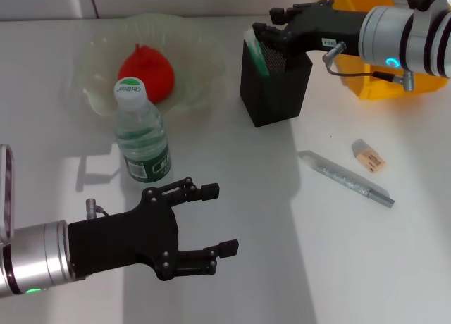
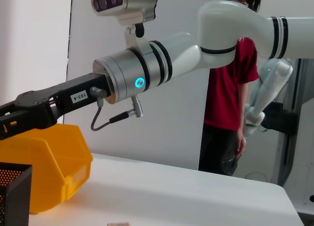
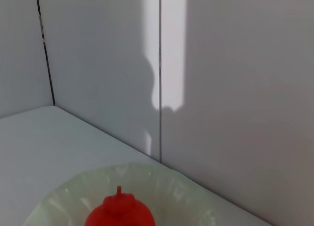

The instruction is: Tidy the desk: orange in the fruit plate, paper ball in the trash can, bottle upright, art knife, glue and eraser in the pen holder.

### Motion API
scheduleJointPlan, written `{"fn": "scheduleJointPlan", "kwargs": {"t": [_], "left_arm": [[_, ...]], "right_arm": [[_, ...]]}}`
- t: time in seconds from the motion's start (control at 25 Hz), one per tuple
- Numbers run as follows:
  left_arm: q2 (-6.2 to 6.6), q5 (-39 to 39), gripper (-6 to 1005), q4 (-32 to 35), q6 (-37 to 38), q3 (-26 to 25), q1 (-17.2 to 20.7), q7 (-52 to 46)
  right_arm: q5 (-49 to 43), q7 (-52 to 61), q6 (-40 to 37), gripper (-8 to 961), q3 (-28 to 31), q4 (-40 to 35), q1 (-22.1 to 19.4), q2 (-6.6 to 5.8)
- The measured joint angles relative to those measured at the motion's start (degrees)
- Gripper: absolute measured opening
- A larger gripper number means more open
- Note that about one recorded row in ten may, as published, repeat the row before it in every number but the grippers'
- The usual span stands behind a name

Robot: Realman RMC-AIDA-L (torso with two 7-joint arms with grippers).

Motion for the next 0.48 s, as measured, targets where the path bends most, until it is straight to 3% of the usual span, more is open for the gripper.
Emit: {"fn": "scheduleJointPlan", "kwargs": {"t": [0.24, 0.48], "left_arm": [[0.0, 0.0, 846, 0.0, 0.0, 0.0, 0.0, 0.0], [0.05, 0.0, 846, 0.0, 0.0, 0.0, 0.0, 0.0]], "right_arm": [[0.2, 0.6, -2.0, 368, 0.7, -0.7, -0.7, -0.02], [0.2, 6.1, -7.5, 518, 2.2, -11.3, -5.8, -0.09]]}}
